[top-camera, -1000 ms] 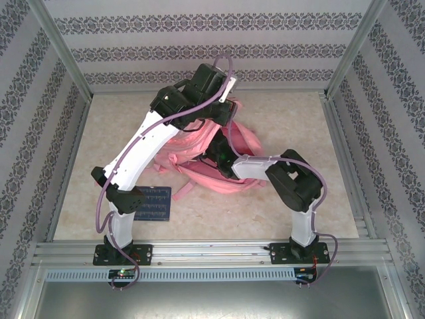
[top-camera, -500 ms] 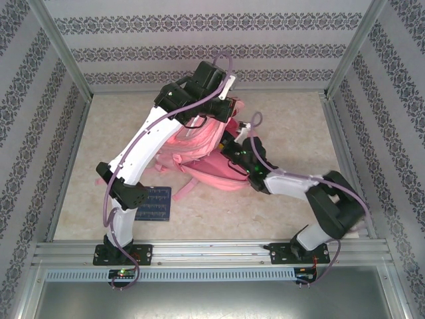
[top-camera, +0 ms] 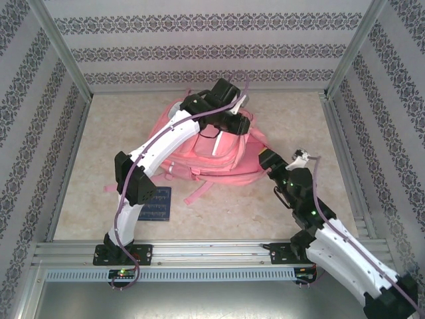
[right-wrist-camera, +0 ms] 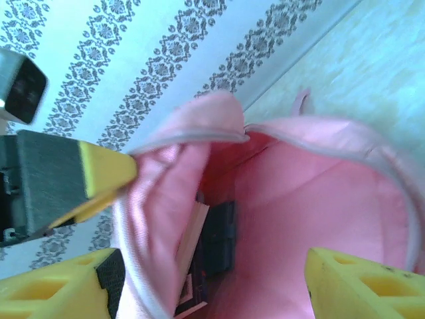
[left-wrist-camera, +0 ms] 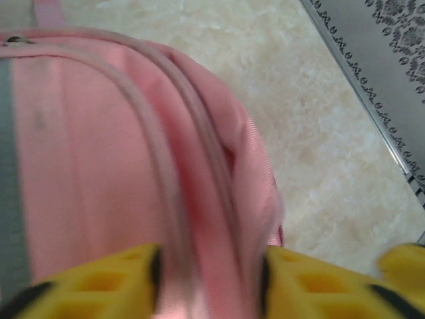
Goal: Pack the student bag
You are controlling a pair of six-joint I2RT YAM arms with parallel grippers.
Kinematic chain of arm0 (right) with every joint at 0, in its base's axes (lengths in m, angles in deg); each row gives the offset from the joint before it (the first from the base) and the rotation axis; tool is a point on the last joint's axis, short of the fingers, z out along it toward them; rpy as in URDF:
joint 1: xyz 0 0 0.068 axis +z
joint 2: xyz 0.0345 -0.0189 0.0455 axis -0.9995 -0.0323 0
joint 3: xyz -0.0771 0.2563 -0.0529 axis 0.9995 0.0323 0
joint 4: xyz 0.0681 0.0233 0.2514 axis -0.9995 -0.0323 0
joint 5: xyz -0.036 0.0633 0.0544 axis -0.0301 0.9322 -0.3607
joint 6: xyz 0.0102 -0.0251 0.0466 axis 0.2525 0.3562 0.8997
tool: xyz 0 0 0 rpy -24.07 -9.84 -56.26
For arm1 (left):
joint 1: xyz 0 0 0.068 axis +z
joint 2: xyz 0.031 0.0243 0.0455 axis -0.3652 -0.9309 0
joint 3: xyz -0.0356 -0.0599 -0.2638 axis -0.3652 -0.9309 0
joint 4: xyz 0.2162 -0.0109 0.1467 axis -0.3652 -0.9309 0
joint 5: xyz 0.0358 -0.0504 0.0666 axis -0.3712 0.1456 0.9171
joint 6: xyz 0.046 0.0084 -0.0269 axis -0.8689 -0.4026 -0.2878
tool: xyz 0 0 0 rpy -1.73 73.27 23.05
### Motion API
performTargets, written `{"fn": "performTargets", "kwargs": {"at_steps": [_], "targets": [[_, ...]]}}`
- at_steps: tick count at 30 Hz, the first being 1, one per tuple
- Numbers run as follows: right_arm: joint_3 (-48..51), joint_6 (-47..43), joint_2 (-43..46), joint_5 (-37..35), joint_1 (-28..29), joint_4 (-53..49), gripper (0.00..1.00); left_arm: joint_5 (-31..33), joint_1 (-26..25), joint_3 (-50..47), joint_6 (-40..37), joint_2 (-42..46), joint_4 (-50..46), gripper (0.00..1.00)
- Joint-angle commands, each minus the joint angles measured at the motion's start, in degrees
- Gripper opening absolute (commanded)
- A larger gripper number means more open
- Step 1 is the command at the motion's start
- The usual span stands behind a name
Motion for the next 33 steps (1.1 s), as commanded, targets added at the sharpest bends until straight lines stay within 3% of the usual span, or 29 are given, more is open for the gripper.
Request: {"fn": "performTargets", "kwargs": {"at_steps": [1,4,9,19,26,33], "targets": [[-1.9,-7.1,2.6,-1.1,-0.2,-10.5,0.73,-0.8,0.6,-5.1,2.0,8.7,8.3,0.61],[-3.1,-10.6,2.6,4.3,0.1,-9.1,0.70,-1.8,1.0,-9.9,1.8,15.0,8.0,0.68],[-6.7,-17.5,-2.7,9.8,4.2,-7.9,0.69,2.6,3.4,-31.0,5.3,33.6,14.4,0.79],[-15.0,-22.6,-23.1,14.8,16.6,-5.6,0.64,8.6,23.1,-76.1,25.6,66.6,14.3,0.85],[-23.7,-24.8,-36.0,17.6,23.7,-9.4,0.62,13.5,25.3,-89.0,32.8,67.7,13.8,0.89],[-31.8,-23.5,-47.6,21.7,26.1,-10.6,0.63,11.0,25.3,-99.1,38.4,63.5,22.5,0.89]]}}
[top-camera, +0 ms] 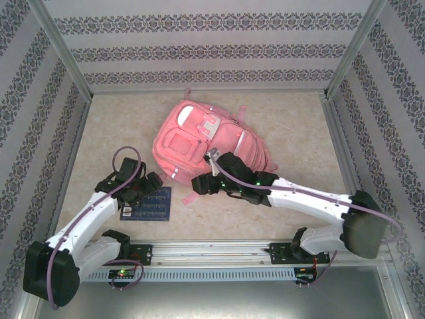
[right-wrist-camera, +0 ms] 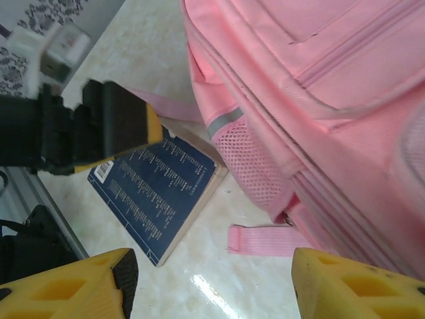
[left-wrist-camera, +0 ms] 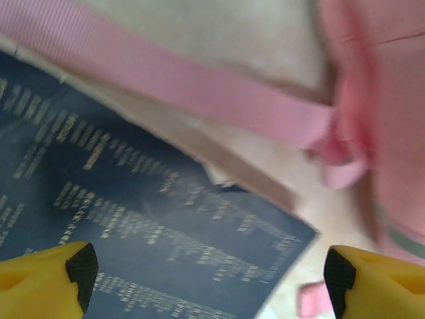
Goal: Pack the student bag
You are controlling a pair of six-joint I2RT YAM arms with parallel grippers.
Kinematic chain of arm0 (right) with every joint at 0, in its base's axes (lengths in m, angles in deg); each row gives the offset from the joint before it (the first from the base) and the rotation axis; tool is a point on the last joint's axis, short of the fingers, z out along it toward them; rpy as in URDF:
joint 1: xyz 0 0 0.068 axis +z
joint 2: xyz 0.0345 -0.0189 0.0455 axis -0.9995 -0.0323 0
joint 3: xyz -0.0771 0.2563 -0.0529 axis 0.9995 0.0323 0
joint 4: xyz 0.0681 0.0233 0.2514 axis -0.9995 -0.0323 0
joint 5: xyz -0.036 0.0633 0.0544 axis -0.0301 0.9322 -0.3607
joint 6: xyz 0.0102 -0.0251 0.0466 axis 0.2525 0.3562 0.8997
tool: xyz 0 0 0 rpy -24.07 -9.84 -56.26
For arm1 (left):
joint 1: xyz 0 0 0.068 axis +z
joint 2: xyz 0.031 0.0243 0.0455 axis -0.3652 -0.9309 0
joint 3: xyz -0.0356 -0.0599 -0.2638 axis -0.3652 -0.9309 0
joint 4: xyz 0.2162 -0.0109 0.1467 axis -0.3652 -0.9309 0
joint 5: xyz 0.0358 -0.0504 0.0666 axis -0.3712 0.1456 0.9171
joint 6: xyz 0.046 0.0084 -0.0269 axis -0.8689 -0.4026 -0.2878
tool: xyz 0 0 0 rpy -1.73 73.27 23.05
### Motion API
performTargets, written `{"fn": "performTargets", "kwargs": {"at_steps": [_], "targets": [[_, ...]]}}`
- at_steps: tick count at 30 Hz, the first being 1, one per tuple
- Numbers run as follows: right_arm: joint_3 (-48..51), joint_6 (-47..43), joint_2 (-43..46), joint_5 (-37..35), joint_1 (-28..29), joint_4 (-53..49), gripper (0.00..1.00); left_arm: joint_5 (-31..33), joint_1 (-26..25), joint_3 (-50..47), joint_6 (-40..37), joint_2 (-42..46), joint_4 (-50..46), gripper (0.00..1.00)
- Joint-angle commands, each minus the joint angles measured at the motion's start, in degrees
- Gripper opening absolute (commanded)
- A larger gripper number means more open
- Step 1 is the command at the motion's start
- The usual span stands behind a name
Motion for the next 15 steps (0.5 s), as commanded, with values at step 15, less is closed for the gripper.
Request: {"fn": "performTargets", "kwargs": {"at_steps": [15], "targets": [[-10.6,0.9,-10.4,0.9,-0.8,-6.0,0.61,-10.0,-14.3,-6.3,0.8,-8.7,10.5,0.89]]}}
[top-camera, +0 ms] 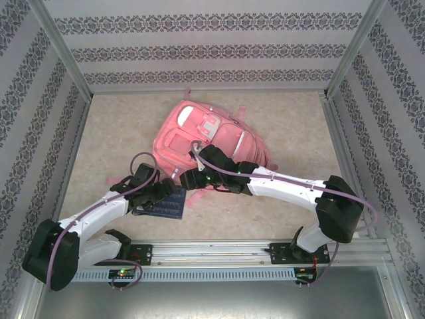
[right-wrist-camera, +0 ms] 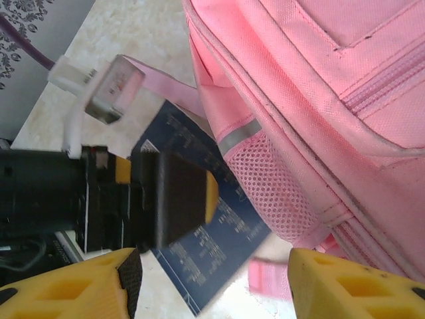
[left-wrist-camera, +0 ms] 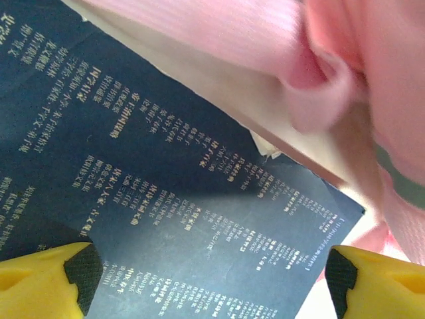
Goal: Pack the student bag
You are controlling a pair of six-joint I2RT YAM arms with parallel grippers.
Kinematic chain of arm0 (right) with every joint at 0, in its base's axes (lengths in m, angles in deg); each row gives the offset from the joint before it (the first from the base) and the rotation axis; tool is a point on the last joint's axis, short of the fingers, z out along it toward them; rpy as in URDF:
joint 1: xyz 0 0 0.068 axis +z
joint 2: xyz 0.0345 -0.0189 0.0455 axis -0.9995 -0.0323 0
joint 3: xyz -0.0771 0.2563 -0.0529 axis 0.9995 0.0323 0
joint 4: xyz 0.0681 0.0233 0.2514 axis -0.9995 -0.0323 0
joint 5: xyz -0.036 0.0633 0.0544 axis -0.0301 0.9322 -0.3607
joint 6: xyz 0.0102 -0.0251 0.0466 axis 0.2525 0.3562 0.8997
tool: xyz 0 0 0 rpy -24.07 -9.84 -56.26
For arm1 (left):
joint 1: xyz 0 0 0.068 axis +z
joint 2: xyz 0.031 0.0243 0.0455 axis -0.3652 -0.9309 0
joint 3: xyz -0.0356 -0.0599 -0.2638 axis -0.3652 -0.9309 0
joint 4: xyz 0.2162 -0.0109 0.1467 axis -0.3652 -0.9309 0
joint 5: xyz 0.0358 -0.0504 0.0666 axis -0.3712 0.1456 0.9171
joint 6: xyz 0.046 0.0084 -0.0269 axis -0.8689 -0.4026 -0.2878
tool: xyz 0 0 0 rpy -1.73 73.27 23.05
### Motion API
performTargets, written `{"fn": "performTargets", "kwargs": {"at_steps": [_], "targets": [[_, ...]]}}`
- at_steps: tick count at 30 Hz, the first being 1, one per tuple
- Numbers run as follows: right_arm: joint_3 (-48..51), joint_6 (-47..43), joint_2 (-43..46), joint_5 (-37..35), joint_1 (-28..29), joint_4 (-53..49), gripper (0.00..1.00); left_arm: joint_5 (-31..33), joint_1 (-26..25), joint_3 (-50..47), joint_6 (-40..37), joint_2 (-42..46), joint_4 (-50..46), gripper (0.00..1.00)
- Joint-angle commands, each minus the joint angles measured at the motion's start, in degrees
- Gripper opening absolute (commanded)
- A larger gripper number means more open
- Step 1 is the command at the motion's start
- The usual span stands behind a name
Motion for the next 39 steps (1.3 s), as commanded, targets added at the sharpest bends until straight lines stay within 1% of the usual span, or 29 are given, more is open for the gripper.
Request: {"fn": "performTargets", "kwargs": {"at_steps": [1,3,6,9,11,13,15,19,21,22,25,27,29,33,39], "targets": [[-0.2,0.3,0.5,-0.3,-1.1,-1.9,0.61,-5.6,-4.9,-2.1,-1.2,-1.5,-3.8,0.88],[0.7,0.2,1.1,1.5,-1.8,-2.1,0.61,-6.2,-7.2,-2.4,-1.7,0.5,-4.9,0.86],[1.4,-1.5,1.6,3.5,-2.0,-3.2,0.59,-4.3,-7.8,-1.6,-2.2,5.4,-9.7,0.85],[1.2,-3.6,0.8,5.6,-2.0,-5.3,0.49,1.0,-7.7,1.9,-2.5,12.9,-16.6,0.87],[1.2,-4.7,0.0,6.9,-2.0,-6.0,0.41,4.2,-7.7,4.0,-1.1,17.5,-20.8,0.89],[0.5,-5.8,-1.7,8.0,-1.8,-6.8,0.36,6.5,-7.5,4.7,2.2,20.7,-23.7,0.89],[-1.8,-7.8,-4.5,8.1,-1.1,-9.0,0.36,8.0,-7.4,3.1,8.0,22.8,-26.4,0.89],[-8.2,-11.3,-11.8,5.9,1.2,-13.4,0.39,6.0,-7.3,-2.8,20.7,25.3,-27.5,0.86],[-11.3,-13.0,-15.2,4.0,2.2,-15.0,0.40,5.6,-7.4,-4.8,24.7,27.4,-27.9,0.85],[-12.8,-13.8,-16.8,3.2,2.6,-15.8,0.42,5.5,-7.3,-5.9,26.2,28.9,-27.2,0.85],[-17.7,-16.1,-21.8,1.7,3.0,-18.1,0.44,6.0,-7.3,-10.0,30.6,35.5,-23.8,0.80],[-21.1,-17.2,-24.7,0.0,3.0,-19.5,0.46,6.5,-7.3,-11.8,32.0,37.2,-21.3,0.77],[-23.7,-18.2,-27.2,-1.5,2.9,-20.7,0.49,6.3,-7.3,-13.0,32.2,36.0,-18.0,0.75],[-29.4,-20.4,-32.5,-2.7,2.8,-24.7,0.52,4.5,-7.3,-15.6,32.2,30.1,-9.6,0.73],[-35.6,-23.5,-38.4,-0.2,2.3,-31.2,0.56,2.9,-7.4,-17.9,32.9,23.5,1.1,0.73]]}}
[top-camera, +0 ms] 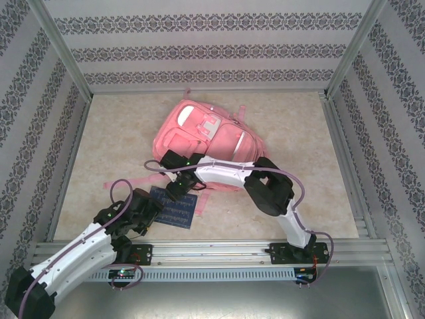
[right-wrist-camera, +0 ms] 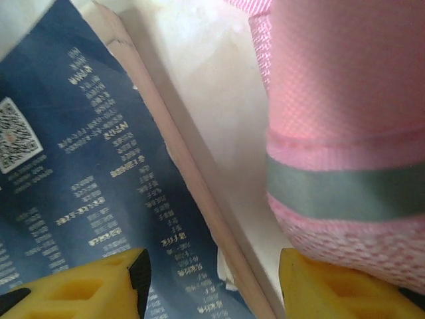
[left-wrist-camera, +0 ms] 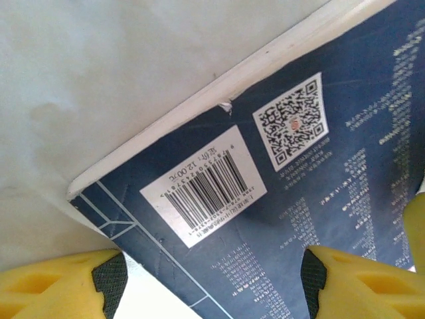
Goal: Pack the student bag
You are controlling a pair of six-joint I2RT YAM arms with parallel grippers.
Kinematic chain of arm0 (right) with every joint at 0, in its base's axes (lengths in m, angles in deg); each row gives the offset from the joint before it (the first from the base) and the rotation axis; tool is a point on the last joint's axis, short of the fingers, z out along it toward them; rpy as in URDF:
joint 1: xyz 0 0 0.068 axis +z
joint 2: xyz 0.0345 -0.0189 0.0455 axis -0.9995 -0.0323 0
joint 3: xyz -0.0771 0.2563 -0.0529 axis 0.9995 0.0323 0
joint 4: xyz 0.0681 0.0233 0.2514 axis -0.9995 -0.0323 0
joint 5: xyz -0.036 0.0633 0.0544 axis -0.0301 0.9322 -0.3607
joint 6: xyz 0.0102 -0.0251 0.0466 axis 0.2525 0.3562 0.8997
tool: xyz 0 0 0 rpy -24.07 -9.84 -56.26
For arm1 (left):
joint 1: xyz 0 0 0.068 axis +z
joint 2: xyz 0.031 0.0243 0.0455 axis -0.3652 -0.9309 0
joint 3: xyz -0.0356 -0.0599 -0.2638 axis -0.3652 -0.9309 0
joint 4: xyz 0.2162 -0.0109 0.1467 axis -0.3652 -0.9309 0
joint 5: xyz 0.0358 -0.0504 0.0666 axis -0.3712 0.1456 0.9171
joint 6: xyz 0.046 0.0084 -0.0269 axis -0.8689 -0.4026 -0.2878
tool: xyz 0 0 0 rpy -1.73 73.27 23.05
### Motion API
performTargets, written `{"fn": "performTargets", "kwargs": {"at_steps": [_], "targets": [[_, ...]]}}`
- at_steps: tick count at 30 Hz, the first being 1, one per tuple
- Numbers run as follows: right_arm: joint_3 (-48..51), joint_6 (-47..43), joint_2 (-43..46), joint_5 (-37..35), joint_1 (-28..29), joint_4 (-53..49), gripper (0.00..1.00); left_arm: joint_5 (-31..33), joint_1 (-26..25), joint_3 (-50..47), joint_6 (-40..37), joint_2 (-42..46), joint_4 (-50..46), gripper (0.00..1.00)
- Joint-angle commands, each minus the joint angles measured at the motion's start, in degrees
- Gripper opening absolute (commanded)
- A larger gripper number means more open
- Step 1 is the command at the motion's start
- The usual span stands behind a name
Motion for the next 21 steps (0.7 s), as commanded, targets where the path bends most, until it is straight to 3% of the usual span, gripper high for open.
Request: {"fn": "performTargets", "kwargs": {"at_steps": [1,7,16,21], "targets": [[-3.5,-3.8,-3.4,0.1,-0.8,-5.5,0.57,-2.3,-0.3,-5.9,2.2,-3.7,19.0,0.73],[-10.6,-5.0,-9.9,4.5,-0.9,-12.0,0.59,-3.2,-0.3,-8.2,2.9,-4.0,25.2,0.72],[-10.3,-6.4,-6.3,25.9,-1.3,-11.1,0.53,-3.4,-0.2,-9.7,2.8,-8.7,32.4,0.70],[-10.9,-6.6,-4.5,25.2,-2.3,-12.2,0.46,-4.0,-0.3,-10.1,2.9,-12.2,36.5,0.69]]}}
